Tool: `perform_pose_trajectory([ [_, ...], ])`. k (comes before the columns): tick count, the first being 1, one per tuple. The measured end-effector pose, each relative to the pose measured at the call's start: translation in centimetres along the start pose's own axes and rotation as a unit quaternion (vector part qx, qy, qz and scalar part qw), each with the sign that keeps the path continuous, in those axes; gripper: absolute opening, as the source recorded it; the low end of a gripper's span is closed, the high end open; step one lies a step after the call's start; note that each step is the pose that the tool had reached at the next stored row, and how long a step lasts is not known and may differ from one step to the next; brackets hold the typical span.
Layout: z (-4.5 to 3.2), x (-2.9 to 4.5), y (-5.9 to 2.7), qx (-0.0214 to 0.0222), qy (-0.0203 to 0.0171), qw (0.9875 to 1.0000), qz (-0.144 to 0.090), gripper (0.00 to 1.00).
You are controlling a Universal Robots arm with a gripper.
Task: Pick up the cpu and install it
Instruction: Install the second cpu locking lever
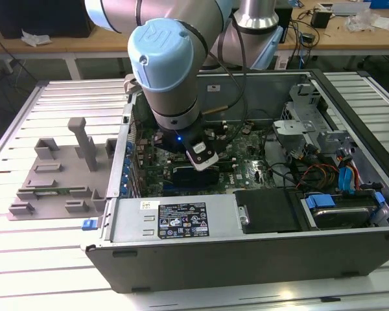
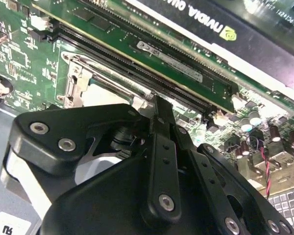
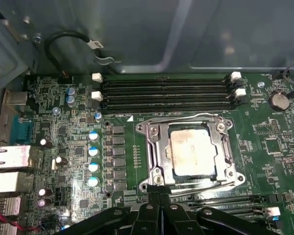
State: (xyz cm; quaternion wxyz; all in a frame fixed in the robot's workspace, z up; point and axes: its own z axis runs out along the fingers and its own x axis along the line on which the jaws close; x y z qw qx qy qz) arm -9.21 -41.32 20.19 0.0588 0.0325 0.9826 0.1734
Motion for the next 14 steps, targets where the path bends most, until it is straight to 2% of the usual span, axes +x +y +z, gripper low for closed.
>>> perform_pose_trajectory([
  [3, 0.18, 0.21, -0.19, -0.005, -0.0016, 1.0, 0.0, 0.11],
  [9, 0.72, 0.41, -0.41, -0.0099, -0.0028, 0.9999, 0.0, 0.11],
  [10, 0.92, 0.6, -0.43, -0.0152, -0.0035, 0.9999, 0.0, 0.11],
  [14, 1.22, 0.93, -0.07, -0.0167, -0.0037, 0.9999, 0.0, 0.11],
])
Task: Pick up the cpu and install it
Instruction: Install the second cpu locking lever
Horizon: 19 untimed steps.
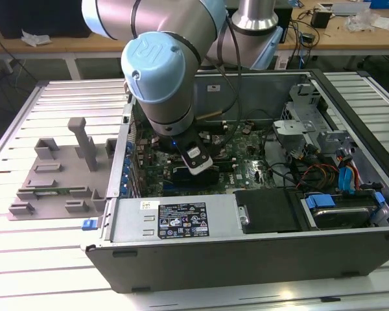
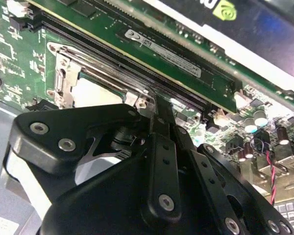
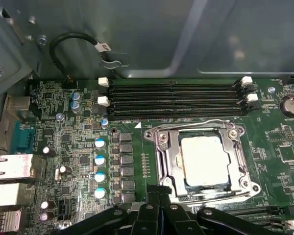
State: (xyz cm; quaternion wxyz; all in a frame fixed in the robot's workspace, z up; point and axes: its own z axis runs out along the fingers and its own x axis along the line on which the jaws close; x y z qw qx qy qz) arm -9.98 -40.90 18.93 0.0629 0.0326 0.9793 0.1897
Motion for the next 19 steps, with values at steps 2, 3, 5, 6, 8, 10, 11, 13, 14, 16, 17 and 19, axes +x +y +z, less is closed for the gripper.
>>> perform_pose_trajectory([
  [2, 0.04, 0.01, 0.08, 0.0015, -0.0001, 1.0, 0.0, 0.11],
  [3, -0.23, -0.02, 0.2, 0.005, -0.0002, 1.0, -0.001, 0.11],
  [5, -0.71, -0.08, 0.4, 0.0093, -0.0003, 1.0, -0.001, 0.11],
  [6, -0.92, -0.1, 0.49, 0.0113, -0.0003, 0.9999, -0.001, 0.11],
  [8, -1.59, -0.19, 0.77, 0.0201, -0.0005, 0.9998, -0.002, 0.11],
  [10, -2.05, -0.31, 0.96, 0.042, 0.0, 0.9991, -0.002, 0.11],
  [11, -2.1, -0.38, 0.99, 0.0582, -0.0003, 0.9983, -0.002, 0.11],
  [13, -2.06, -0.61, 1.01, 0.0667, -0.001, 0.9978, -0.001, 0.11],
  [14, -2.02, -0.88, 1.04, 0.0695, -0.0015, 0.9976, 0.0, 0.11],
  [16, -1.89, -1.56, 1.15, 0.0738, -0.0024, 0.9973, 0.001, 0.11],
  [17, -1.82, -1.82, 1.24, 0.075, -0.0026, 0.9972, 0.001, 0.11],
  [19, -1.66, -2.24, 1.52, 0.0765, -0.0028, 0.9971, 0.001, 0.11],
])
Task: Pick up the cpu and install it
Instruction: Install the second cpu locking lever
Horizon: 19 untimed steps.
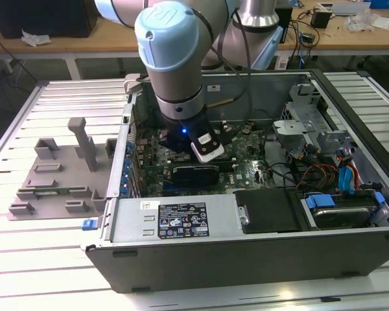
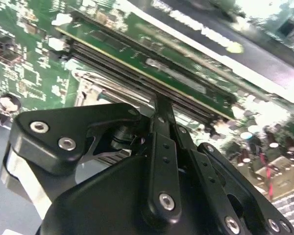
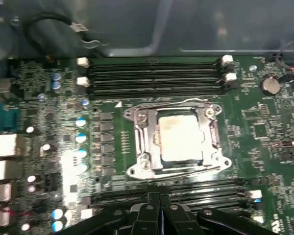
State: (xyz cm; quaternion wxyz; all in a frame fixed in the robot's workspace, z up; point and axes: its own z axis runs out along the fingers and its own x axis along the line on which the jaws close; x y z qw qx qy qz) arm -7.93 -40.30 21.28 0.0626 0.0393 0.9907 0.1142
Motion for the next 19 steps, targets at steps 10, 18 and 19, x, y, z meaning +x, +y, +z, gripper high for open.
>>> perform_pose_trajectory([
  [10, 1.03, -1.01, 3.79, 0.0078, -0.0005, 1.0, -0.001, 0.11],
  [18, 1.41, -1.9, 5.05, 0.0361, -0.0023, 0.9993, -0.003, 0.11],
  [19, 1.41, -1.92, 5.28, 0.0389, -0.0025, 0.9992, -0.004, 0.11],
])
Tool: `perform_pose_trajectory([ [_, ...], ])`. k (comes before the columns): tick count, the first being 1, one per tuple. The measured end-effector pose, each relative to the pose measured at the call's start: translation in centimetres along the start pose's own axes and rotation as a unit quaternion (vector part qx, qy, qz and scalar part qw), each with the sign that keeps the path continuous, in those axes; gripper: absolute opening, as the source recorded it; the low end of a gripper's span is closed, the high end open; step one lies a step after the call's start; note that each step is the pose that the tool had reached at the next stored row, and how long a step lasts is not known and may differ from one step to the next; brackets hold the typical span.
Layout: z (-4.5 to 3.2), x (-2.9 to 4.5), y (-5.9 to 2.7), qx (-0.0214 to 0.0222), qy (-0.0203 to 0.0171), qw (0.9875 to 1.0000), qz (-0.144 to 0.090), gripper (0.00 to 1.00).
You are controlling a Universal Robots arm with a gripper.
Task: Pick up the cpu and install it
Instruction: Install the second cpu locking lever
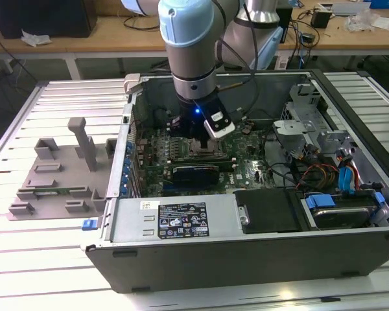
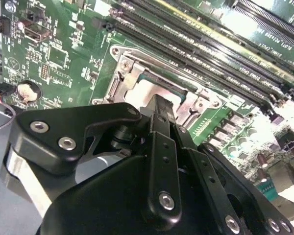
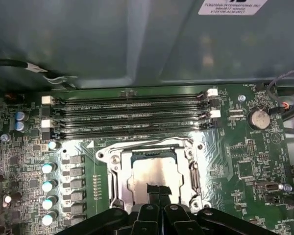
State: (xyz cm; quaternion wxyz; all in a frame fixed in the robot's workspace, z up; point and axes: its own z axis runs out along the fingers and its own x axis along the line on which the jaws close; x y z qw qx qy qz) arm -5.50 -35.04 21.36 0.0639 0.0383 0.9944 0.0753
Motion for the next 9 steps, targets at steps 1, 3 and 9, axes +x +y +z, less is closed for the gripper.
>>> perform_pose_trajectory([
  [1, -0.15, -0.02, 0.3, 0.003, -0.0002, 1.0, 0.0, 0.11],
  [3, -0.81, -0.13, 0.71, 0.0134, -0.001, 0.9999, -0.002, 0.11],
  [9, -0.83, -0.13, 0.72, 0.0156, -0.0011, 0.9999, -0.002, 0.11],
])
